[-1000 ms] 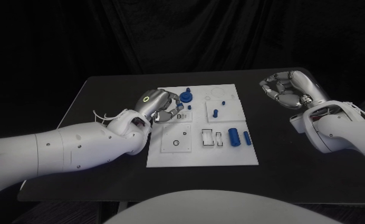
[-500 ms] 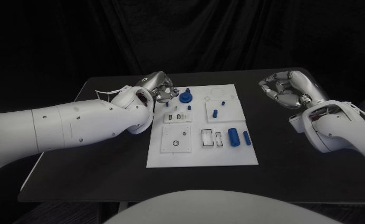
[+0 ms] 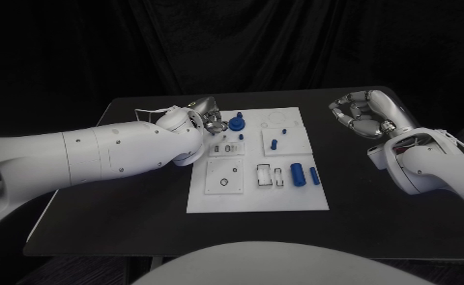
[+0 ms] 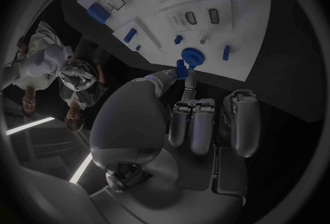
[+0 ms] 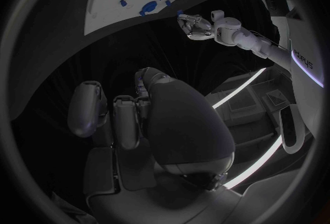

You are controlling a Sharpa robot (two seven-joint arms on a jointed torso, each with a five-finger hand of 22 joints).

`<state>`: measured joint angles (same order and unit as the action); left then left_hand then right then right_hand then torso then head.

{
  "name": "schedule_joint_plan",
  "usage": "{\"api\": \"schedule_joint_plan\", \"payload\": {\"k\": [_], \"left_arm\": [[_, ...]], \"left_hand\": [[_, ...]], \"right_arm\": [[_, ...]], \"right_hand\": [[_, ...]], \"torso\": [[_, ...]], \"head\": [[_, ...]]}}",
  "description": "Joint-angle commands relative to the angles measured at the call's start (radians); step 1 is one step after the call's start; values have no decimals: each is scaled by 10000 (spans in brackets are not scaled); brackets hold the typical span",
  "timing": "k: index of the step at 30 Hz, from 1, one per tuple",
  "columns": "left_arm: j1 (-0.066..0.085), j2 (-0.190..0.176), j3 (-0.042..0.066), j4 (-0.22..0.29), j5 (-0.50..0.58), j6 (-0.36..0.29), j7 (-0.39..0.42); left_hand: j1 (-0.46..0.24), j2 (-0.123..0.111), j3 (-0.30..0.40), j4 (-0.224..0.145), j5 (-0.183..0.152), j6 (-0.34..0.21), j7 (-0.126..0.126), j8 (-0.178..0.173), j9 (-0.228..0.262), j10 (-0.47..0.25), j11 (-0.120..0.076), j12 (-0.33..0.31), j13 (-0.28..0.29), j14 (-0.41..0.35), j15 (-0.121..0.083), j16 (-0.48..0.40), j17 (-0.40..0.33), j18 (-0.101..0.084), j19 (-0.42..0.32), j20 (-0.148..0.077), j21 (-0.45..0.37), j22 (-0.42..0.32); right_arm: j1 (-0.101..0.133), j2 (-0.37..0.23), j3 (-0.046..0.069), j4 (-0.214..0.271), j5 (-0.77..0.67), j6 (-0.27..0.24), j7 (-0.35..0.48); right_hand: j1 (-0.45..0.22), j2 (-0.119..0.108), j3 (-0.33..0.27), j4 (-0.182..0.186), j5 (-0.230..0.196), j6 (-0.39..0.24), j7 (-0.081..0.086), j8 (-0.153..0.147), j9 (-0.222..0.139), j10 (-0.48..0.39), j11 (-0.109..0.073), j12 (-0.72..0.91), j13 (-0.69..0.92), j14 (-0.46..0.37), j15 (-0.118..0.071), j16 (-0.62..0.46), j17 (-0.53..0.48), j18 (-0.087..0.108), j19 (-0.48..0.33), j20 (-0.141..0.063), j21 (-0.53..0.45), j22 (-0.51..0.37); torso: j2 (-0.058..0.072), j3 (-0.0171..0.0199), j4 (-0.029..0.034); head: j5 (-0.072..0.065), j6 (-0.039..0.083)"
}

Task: Assemble the parts on the task board

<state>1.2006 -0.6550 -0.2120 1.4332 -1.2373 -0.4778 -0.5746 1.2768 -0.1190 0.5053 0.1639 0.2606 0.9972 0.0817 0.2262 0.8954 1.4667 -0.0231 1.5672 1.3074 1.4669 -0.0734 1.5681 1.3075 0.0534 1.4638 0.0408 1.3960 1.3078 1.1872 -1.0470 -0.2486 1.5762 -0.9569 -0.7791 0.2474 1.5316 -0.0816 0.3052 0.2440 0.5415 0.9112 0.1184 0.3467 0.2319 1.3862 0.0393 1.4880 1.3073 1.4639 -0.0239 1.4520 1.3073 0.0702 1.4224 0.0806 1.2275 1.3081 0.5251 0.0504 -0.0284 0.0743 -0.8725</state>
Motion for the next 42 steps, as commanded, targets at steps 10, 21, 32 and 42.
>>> {"api": "schedule_joint_plan", "payload": {"k": [10,21,32,42], "left_arm": [[-57,197,9,-202,428,-253,-172],[-376,233,8,-268,450,-673,105],[-639,258,8,-355,452,-791,286],[-839,269,8,-414,452,-742,370]], "left_hand": [[-238,86,149,-273,220,282,-386,-37,-52,1041,-63,36,2634,1039,-59,27,2633,-65,-4,-61,-84,1968],[-274,128,154,-308,313,272,-382,-58,-66,1041,-58,36,2634,1039,-54,27,2633,-66,2,-60,-92,1967],[-283,144,159,-329,357,273,-379,-62,-69,1041,-56,36,2634,1039,-53,27,2633,-59,-10,-60,-121,1957],[-293,158,160,-334,377,276,-376,-63,-70,1041,-54,36,2634,1039,-52,27,2633,-59,-8,-59,-123,1957]], "right_arm": [[-20,-59,7,65,-20,-106,-80],[-21,-63,7,94,-20,-135,-53],[-20,-96,7,124,-20,-158,-45],[-20,-88,7,126,-20,-148,-52]], "right_hand": [[19,-94,40,-18,47,-54,17,36,-17,-76,14,-36,455,539,-34,-42,1529,83,-55,-9,-13,1583],[15,-100,48,-24,45,-52,18,44,-18,-80,17,-38,450,542,-30,-36,1534,83,-55,-7,-14,1583],[15,-100,48,-24,45,-52,18,44,-18,-80,17,-38,450,542,-30,-36,1534,83,-55,-7,-14,1583],[15,-100,48,-24,45,-52,18,44,-18,-80,17,-38,450,542,-30,-36,1534,83,-55,-7,-14,1583]], "torso": [[38,-19,20],[63,-33,25],[43,-26,21],[38,-27,14]], "head": [[13,-1],[4,-1],[-20,-1],[-21,-1]]}}
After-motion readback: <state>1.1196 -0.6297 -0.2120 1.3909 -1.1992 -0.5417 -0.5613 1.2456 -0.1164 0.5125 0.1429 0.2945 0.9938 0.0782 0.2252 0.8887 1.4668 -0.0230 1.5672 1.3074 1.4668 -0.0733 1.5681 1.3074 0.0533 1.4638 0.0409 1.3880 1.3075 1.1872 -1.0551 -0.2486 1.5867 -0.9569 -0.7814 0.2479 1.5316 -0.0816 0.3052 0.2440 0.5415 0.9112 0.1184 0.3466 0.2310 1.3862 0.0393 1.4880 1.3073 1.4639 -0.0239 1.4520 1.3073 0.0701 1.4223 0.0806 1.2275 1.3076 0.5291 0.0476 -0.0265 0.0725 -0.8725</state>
